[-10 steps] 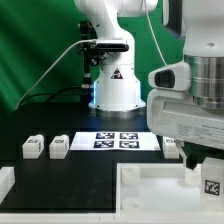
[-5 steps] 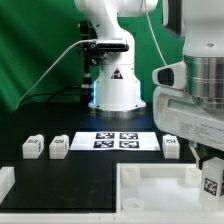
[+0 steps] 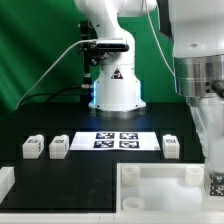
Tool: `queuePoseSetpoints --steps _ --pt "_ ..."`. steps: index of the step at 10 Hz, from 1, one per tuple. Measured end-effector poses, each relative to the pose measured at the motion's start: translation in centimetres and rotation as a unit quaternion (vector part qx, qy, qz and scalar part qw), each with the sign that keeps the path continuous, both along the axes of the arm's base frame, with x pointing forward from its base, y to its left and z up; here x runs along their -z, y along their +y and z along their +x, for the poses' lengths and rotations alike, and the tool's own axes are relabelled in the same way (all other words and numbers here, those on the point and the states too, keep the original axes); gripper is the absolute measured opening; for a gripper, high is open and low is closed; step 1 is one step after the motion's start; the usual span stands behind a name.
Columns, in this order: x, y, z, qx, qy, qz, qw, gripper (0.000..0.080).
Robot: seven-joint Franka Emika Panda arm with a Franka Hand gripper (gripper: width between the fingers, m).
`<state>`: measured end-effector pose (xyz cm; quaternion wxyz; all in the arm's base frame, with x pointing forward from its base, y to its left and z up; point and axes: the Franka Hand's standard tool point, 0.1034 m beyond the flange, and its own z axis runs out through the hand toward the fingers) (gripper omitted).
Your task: Assemble one leg
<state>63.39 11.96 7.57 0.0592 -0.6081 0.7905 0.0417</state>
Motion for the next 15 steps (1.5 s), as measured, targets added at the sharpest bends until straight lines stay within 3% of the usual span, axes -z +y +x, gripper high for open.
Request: queuePoseSetpoints --steps 3,4,5,6,7,10,14,15 --pt "-0.06 0.15 0.06 0.059 0.001 0.000 0.998 0.0293" --pt "0.01 0.19 0.02 0.055 0.001 0.000 0.998 0.0369" --pt "0.03 0.21 0.01 0.054 0.001 0.000 0.999 0.0369" --pt "0.06 0.21 0.00 0.054 0.001 -0.001 0.999 0.0565" --pt "0.09 0.21 -0.01 0.053 0.001 -0.001 0.999 0.0623" --pt "0.15 0.16 -0.03 0.026 -0.002 -0.003 1.000 0.0648" --pt "0.15 1.10 -0.84 -0.155 -0.010 -0.011 0.988 0.0649" --pt "0.19 0.86 -0.80 -0.230 -0.020 -0.013 0.973 0.0649"
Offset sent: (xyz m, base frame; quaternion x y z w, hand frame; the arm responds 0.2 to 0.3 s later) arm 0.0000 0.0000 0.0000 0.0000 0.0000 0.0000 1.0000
